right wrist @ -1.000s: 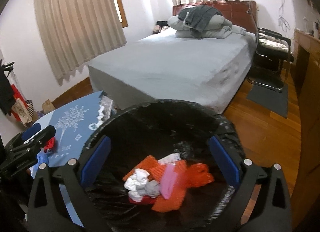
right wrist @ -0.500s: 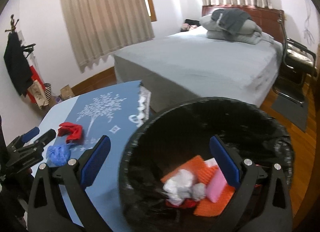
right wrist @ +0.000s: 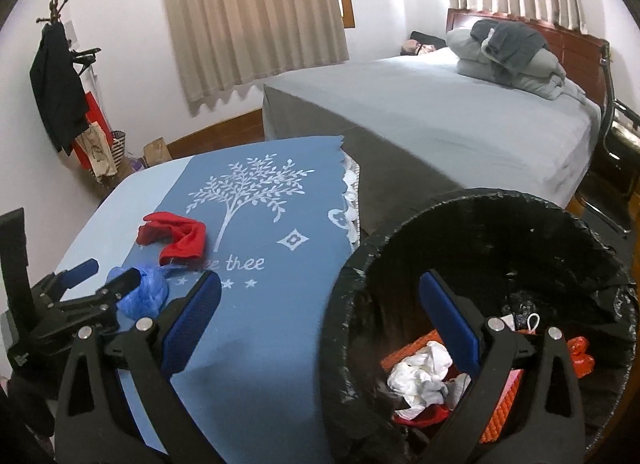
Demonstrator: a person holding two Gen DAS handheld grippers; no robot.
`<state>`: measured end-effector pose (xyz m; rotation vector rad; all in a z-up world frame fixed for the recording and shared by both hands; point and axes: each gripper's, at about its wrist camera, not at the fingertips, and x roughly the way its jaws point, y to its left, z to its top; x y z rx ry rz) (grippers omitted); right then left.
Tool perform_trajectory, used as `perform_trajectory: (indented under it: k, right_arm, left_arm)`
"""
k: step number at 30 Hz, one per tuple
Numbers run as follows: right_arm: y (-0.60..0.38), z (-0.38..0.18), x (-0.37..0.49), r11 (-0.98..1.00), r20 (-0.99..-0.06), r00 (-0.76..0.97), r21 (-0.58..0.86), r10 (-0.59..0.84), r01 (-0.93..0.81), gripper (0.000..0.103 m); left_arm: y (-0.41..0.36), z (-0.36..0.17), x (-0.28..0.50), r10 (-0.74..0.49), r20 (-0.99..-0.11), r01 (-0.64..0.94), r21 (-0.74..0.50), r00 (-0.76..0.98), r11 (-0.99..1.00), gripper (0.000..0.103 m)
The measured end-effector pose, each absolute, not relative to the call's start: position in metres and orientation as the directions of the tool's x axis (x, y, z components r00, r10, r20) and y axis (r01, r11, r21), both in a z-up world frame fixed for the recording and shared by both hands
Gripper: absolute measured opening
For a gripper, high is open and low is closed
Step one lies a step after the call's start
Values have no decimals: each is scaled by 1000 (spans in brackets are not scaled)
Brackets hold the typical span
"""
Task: Collect trash
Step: 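Move both tools back to the table and grasp the blue plastic bag with the left tool, then grasp the red glove with the right tool while the left tool holds the blue bag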
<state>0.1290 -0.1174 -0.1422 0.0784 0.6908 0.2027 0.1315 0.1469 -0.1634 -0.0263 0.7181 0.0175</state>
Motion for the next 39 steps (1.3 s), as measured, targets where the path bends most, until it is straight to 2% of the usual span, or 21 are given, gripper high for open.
perform_trajectory:
  k: [9, 11, 15, 22, 32, 39]
  right_arm:
    - [-112, -151, 138, 977, -643, 735, 136, 213, -164, 97]
    - [-109, -153, 139, 977, -647, 732, 135, 215, -168, 97]
    - [-103, -154, 143, 975, -650, 727, 132, 221, -178, 97]
    - [-90, -157, 149, 972, -656, 718, 125, 230, -197, 97]
    - [-73, -155, 156, 967, -653, 716, 115, 247, -228, 97]
    - [-50, -153, 168, 956, -645, 711, 117, 280, -270, 97]
  left_arm:
    - [149, -182, 145, -12, -708, -24, -40, 706, 999, 92]
    - [149, -186, 147, -34, -719, -10, -56, 694, 998, 87]
    - [154, -188, 148, -67, -729, -1, -93, 681, 996, 70]
    - [157, -186, 139, -83, -713, 4, -112, 696, 994, 59]
    - [172, -165, 124, -54, -671, -12, -94, 739, 996, 57]
    - [208, -152, 124, 26, -648, -100, -78, 761, 992, 57]
